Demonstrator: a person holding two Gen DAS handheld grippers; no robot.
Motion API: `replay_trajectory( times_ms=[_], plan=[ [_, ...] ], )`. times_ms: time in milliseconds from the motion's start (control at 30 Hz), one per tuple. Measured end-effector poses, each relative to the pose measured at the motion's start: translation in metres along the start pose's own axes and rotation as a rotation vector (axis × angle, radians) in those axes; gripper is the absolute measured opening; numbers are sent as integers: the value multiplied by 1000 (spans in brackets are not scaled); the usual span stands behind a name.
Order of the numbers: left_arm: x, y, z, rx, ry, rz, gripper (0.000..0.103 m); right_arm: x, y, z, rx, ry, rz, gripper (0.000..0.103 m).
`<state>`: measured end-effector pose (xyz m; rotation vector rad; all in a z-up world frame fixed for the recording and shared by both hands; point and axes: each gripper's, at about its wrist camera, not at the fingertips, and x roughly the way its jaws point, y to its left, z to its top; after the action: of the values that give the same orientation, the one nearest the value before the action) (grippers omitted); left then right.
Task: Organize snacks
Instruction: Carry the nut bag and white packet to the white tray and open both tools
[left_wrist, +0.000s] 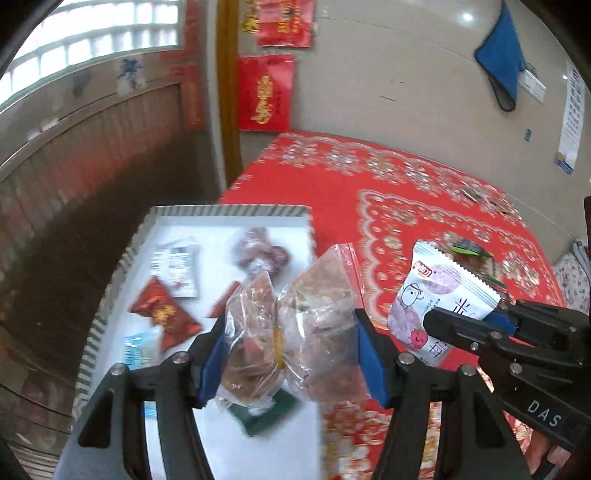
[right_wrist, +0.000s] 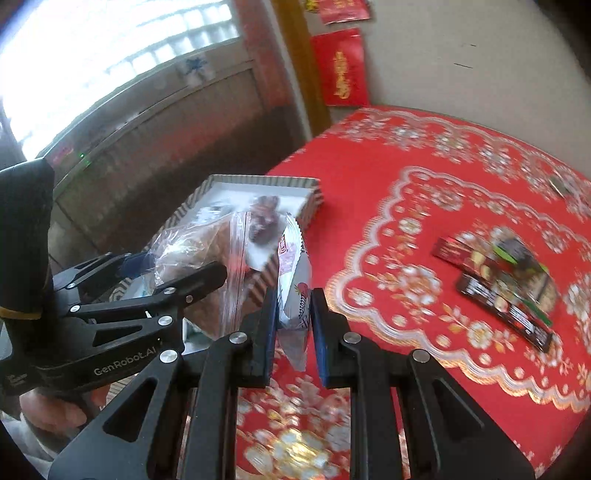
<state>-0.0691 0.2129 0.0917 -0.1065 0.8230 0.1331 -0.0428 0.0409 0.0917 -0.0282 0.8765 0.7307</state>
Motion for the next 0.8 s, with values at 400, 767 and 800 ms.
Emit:
replay_trajectory(
  times_ms=[400,767,800],
  plan=[
    [2,72,-7,-94,11,106,65,50,65,25,-120,56,60,17],
    [21,103,-21,-144,52,149,65,97,103,20,-244,133,-47,17],
    [21,105,-22,-147,53,154,65,98,107,18,-256,137,-42,17]
  ],
)
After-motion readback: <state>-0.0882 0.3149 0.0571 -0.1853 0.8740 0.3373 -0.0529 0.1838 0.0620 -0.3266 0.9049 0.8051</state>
